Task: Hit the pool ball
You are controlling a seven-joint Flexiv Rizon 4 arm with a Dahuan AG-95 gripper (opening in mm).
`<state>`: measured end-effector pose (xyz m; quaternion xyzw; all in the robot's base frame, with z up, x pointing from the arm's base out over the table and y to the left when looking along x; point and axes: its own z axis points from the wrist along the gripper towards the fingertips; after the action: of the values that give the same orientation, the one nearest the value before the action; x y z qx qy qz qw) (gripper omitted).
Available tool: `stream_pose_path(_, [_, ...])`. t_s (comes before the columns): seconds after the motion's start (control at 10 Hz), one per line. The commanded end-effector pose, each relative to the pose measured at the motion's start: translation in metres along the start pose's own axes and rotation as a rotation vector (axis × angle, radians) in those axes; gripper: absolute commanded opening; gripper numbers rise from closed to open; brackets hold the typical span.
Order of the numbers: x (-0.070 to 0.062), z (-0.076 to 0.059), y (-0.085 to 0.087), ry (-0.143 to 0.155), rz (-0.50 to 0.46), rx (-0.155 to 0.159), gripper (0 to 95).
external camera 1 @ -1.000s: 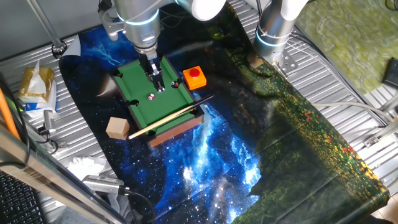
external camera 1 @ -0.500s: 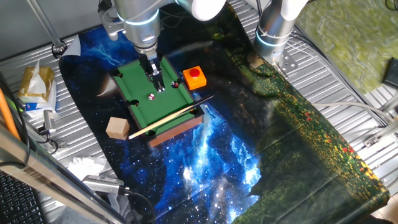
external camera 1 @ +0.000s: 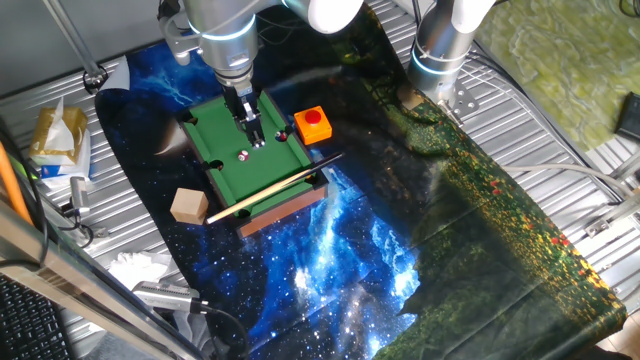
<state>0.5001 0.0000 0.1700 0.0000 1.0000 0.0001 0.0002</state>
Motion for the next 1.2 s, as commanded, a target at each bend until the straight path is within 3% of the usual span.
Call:
stream_pose_path(0.1, [0.0007,0.0004,0.0003,-0.110,-0.344,-0.024,0.0])
stream_pose_path(0.2, [0.0007,0.0003,0.0004,-0.107,-0.360,-0.010,0.0])
stream_pose_path(1.2, [0.0009,-0.0004,0.0019,-0.111,-0.375,0.012,0.0])
